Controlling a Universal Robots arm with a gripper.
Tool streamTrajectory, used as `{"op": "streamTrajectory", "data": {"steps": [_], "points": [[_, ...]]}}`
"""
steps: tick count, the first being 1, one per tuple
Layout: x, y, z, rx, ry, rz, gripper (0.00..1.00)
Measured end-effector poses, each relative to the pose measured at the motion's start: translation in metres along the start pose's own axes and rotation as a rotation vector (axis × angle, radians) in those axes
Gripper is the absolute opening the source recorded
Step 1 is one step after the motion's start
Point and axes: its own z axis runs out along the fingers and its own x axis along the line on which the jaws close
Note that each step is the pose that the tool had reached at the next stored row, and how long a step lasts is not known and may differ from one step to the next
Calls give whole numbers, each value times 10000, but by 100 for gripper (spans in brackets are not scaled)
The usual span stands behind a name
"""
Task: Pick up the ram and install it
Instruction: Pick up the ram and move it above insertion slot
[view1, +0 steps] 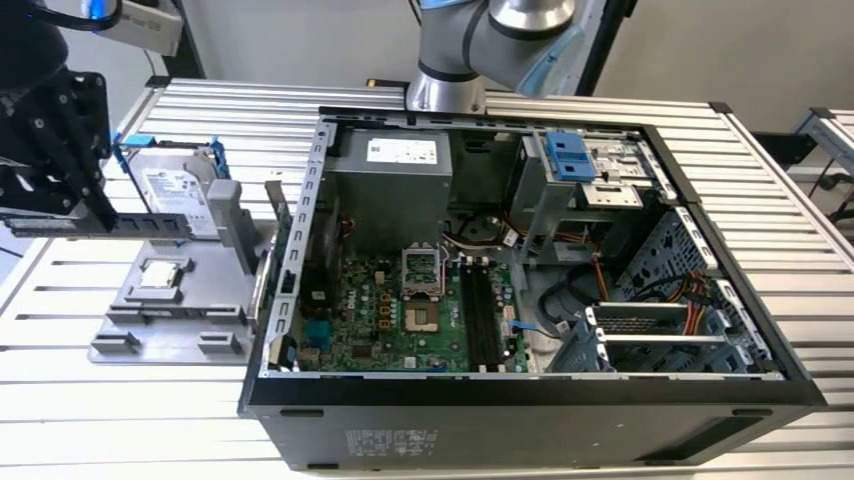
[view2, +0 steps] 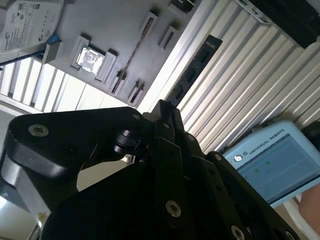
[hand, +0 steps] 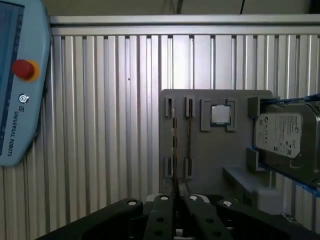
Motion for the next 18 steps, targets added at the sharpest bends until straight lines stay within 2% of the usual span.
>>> {"op": "streamTrajectory", "data": {"steps": [3, 8, 14, 18], "points": [[-2, -108, -2, -13, 1, -11, 0], [-4, -217, -4, -13, 2, -87, 0], [-7, -296, -5, -13, 6, -277, 0], [-7, -304, -5, -21, 30, -279, 0]]}}
